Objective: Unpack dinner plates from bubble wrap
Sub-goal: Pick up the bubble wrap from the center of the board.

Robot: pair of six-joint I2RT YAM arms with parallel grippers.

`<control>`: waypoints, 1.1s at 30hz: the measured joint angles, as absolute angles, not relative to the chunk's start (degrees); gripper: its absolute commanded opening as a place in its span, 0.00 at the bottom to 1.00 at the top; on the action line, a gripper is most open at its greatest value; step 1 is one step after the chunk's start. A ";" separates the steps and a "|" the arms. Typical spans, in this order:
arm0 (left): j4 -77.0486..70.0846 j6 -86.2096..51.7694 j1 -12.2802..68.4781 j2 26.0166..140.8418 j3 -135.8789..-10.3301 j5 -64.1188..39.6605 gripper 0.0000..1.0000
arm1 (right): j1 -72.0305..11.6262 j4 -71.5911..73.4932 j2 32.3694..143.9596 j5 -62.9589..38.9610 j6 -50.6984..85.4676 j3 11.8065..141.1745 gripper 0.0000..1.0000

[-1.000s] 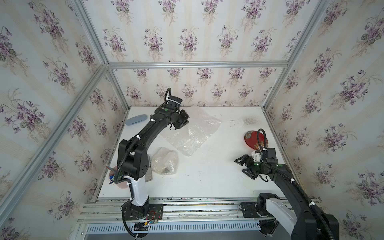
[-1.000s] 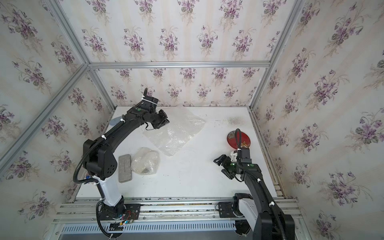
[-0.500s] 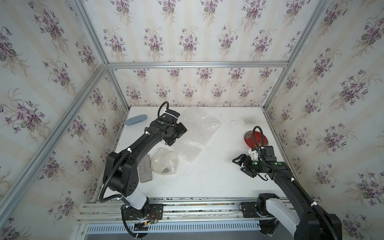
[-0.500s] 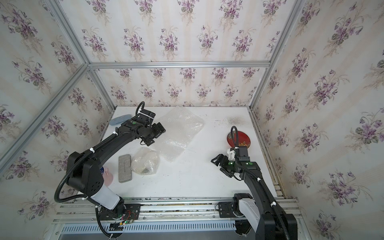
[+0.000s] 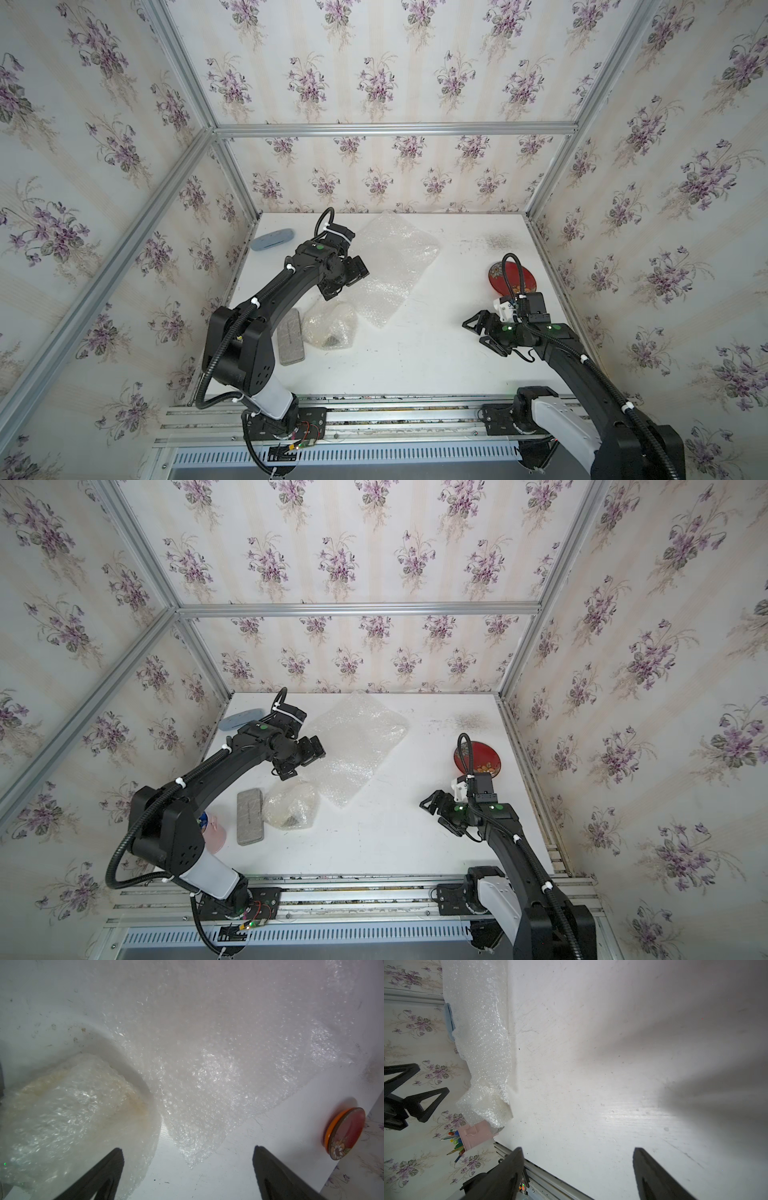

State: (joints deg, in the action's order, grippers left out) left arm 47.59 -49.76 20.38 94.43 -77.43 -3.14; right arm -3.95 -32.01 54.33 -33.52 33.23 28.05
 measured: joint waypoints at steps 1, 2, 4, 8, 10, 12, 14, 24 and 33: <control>47.64 -49.10 19.92 95.55 -78.06 -3.14 0.99 | -4.19 -32.08 54.37 -33.61 33.23 28.16 0.84; 47.59 -48.36 19.44 96.53 -78.65 -3.14 0.99 | -4.38 -32.32 54.37 -33.65 33.23 28.38 0.84; 47.79 -47.20 18.17 99.13 -80.55 -3.11 0.99 | -4.82 -32.53 54.30 -33.67 33.17 28.82 0.84; 47.86 -44.97 16.93 104.62 -84.73 -2.72 0.99 | -5.02 -33.30 53.67 -33.80 33.04 29.56 0.85; 47.83 -43.97 16.84 107.28 -86.52 -3.11 0.99 | -5.19 -33.65 53.52 -33.95 33.04 30.00 0.84; 47.77 -43.40 16.64 109.43 -87.77 -3.20 0.99 | -5.30 -34.22 53.52 -34.00 33.04 30.55 0.84; 47.90 -42.65 16.25 111.48 -88.99 -3.20 0.99 | -5.37 -34.57 53.52 -34.02 33.06 31.00 0.84; 48.14 -40.73 15.62 120.14 -95.26 -4.62 0.99 | -5.37 -34.37 51.44 -33.95 34.94 31.46 0.84; 49.84 -39.22 15.11 129.95 -107.83 -6.15 0.99 | -5.41 -33.93 49.78 -33.80 38.48 30.68 0.84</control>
State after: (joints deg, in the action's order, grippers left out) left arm 49.84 -39.22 15.11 129.95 -107.83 -6.15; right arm -5.41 -33.93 49.78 -33.80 38.48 30.68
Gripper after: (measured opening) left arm 0.993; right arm 0.845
